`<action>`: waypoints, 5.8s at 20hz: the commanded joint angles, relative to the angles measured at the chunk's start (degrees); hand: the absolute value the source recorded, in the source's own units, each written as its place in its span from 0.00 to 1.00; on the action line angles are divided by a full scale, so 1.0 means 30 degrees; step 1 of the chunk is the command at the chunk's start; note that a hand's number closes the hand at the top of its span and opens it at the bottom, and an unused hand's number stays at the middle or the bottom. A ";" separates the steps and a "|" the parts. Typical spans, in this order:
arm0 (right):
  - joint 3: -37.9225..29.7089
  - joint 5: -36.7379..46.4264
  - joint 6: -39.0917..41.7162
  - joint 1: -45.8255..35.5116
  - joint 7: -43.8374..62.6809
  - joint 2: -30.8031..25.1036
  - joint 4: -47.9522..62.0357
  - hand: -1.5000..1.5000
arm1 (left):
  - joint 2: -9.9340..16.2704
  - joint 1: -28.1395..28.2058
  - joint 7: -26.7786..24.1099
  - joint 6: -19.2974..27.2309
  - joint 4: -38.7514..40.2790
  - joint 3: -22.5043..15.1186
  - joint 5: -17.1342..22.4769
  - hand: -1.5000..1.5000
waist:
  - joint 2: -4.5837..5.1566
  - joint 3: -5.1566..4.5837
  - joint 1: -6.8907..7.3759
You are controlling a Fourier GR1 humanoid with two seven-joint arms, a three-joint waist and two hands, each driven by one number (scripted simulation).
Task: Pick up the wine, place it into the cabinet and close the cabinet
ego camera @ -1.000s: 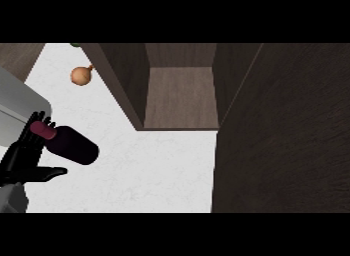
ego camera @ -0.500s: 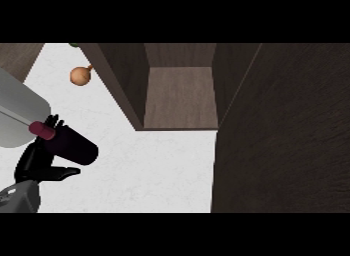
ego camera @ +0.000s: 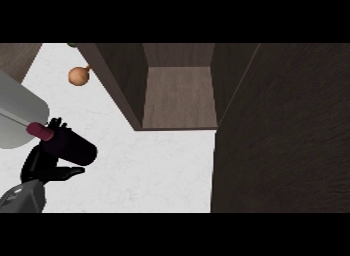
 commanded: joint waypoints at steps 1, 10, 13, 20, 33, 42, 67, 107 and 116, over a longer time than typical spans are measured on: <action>-0.0595 -0.0694 0.0165 0.0049 0.0026 -0.0215 -0.0384 0.00 | -0.0657 0.0044 -0.1129 -0.1228 0.0768 0.0089 0.0208 0.00 | -0.0007 0.0002 0.0016; 0.0510 0.0785 0.0119 0.0334 -0.0959 0.0446 0.0474 0.00 | 0.0181 -0.0264 -0.1495 -0.3030 0.1381 0.0321 0.0403 0.00 | 0.0054 -0.0026 -0.0124; -0.0454 -0.0384 -0.0102 -0.0301 0.0224 -0.0082 -0.0326 0.00 | -0.0135 0.0679 -0.2538 -0.3442 0.1289 0.0013 0.0117 1.00 | 0.0060 -0.0033 -0.0105; -0.0736 -0.0777 0.0757 0.0033 -0.1030 -0.0181 0.0943 0.00 | 0.0356 0.0426 -0.2186 -0.3755 0.1651 -0.0276 -0.0211 1.00 | 0.0085 -0.0024 -0.0094; -0.0758 0.0309 -0.0186 -0.1018 -0.0259 -0.0006 0.1755 0.00 | -0.3458 0.4693 -0.5598 -0.0613 -0.1157 -0.1320 -0.0488 1.00 | -0.0140 0.0052 0.0644; -0.1293 0.0036 -0.0109 -0.0260 -0.0482 -0.0092 0.0822 0.00 | -0.4655 0.7252 -0.4960 -0.2451 -0.6039 -0.2748 0.0319 1.00 | -0.0228 0.0075 0.0674; -0.1517 -0.0924 0.0644 0.0200 -0.0717 -0.0146 0.1145 0.00 | -0.6506 1.0912 1.0341 0.6345 -2.8104 -0.8595 0.5411 1.00 | -0.0108 0.0042 0.0323; -0.1609 -0.0416 0.0830 -0.0268 -0.0925 -0.0209 0.1919 0.00 | -0.6574 -0.2105 0.5406 1.7872 -1.3464 -1.5093 0.8489 1.00 | -0.0081 0.0036 0.0153; -0.2502 -0.1168 0.2144 0.1481 -0.3259 -0.0274 0.2721 0.00 | -0.6574 -0.1300 0.3142 1.5086 -1.1411 -1.3778 1.0434 1.00 | -0.0097 0.0045 0.0163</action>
